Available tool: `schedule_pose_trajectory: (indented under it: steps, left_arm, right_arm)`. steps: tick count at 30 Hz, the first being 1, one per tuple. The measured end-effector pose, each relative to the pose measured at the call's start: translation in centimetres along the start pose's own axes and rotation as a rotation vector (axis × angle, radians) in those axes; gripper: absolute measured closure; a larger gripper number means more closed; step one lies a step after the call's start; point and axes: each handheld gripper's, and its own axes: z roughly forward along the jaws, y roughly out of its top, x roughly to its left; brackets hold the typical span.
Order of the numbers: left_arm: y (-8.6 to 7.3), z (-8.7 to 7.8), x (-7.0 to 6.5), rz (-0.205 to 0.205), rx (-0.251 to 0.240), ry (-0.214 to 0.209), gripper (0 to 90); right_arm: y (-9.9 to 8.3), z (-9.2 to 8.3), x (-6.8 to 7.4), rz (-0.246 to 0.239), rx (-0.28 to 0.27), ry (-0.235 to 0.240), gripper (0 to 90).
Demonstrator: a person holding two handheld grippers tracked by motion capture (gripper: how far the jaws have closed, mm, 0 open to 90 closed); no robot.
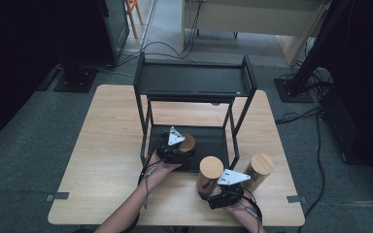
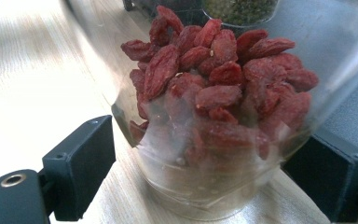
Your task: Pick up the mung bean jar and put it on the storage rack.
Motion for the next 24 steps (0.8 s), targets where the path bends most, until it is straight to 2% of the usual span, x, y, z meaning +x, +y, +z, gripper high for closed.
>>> schedule_pose_trajectory:
  steps: [15,19,24]
  left_arm:
    - [0.6,0.9,0.1,0.026,0.003,0.016,25.5]
    - [0.8,1.2,0.3,0.016,-0.001,0.005,25.5]
    - [0.9,1.5,0.3,0.019,0.003,0.013,25.5]
  right_arm:
    - [0.0,0.1,0.1,-0.003,0.003,0.002,11.6]
    - [0.0,0.1,0.1,-0.006,0.005,0.003,11.6]
    - [0.0,0.1,0.1,-0.007,0.006,0.004,11.6]
